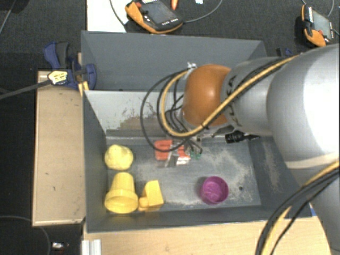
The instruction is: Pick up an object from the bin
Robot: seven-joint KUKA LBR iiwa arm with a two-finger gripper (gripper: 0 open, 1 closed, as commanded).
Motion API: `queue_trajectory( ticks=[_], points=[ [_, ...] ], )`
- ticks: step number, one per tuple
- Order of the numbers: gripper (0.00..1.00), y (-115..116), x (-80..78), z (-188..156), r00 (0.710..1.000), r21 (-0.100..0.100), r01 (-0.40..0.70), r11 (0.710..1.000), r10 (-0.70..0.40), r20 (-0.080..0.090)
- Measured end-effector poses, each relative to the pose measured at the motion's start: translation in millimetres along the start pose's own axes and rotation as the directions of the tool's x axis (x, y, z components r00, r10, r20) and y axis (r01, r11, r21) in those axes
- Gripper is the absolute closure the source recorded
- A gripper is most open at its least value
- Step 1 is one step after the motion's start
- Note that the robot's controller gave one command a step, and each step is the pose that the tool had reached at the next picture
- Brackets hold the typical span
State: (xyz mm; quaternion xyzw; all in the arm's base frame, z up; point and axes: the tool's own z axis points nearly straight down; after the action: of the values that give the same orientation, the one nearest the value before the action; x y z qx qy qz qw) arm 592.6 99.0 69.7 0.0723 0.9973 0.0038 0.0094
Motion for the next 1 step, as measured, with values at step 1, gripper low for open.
queue_trajectory(
  ticks=[1],
  points=[
    [1.00, -0.7, 2.8, -16.4, 1.000, 0.003, -0.001, 1.000, 0.001, -0.011]
  ],
)
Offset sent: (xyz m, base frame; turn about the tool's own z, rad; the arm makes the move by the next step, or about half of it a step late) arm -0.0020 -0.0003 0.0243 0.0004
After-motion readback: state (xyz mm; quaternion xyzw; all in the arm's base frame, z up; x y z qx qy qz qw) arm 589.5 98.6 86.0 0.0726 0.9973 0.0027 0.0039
